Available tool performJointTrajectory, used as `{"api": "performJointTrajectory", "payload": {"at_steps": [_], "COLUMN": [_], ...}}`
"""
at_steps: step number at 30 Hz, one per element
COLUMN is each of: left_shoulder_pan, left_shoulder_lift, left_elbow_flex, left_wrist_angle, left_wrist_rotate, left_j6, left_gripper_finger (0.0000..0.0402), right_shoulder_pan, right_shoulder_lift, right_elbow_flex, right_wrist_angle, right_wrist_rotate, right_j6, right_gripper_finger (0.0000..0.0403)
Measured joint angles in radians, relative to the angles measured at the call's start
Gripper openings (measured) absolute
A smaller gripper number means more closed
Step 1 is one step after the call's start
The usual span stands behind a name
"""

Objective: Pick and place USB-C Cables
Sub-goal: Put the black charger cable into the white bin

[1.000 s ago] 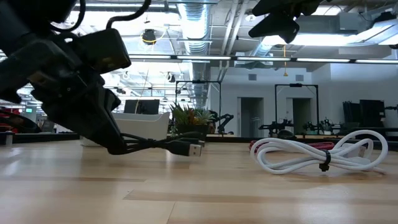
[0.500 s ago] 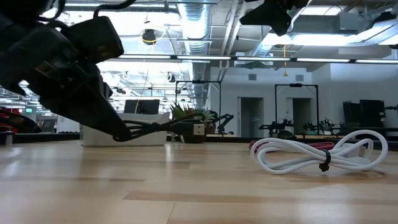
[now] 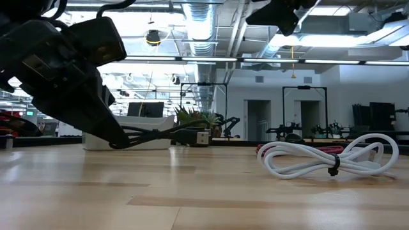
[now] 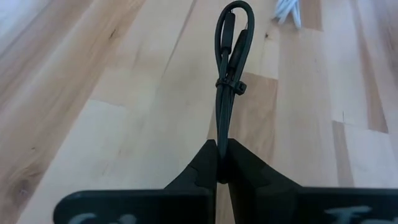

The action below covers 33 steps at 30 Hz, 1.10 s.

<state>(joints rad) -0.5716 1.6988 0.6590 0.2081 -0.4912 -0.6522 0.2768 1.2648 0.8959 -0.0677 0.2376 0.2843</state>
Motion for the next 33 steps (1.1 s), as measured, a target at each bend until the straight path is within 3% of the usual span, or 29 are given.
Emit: {"api": "performJointTrajectory", "payload": {"at_steps": [5,10,15,20,24,33], "left_shoulder_pan": [0.000,0.028,0.030,0.029,0.029,0.029], "left_shoulder_lift": [-0.006,-0.035,-0.141,-0.313,-0.477,-0.742], "left_elbow_flex": [0.000,0.000,0.000,0.000,0.000,0.000], "left_wrist_angle": [0.004,0.021,0.042,-0.088,-0.192,-0.131], "left_wrist_rotate": [-0.006,0.069,0.026,-0.008,-0.135,-0.474], "left_j6": [0.031,0.037,0.106,0.136,0.141,0.295], "left_gripper_finger": [0.0000,0.0000,0.0000,0.0000,0.0000,0.0000], "right_shoulder_pan": [-0.012,-0.012,-0.012,-0.016,-0.019,-0.098], "right_shoulder_lift": [0.000,0.000,0.000,0.000,0.000,0.000], "right_elbow_flex": [0.000,0.000,0.000,0.000,0.000,0.000], "right_wrist_angle": [0.053,0.069,0.083,0.170,0.261,0.437], "right_wrist_rotate": [-0.001,-0.001,-0.001,-0.001,-0.001,-0.002], "right_j6": [0.034,0.032,0.032,0.020,-0.042,-0.129], "right_gripper_finger": [0.0255,0.0255,0.0255,0.0255,0.0255,0.0255]}}
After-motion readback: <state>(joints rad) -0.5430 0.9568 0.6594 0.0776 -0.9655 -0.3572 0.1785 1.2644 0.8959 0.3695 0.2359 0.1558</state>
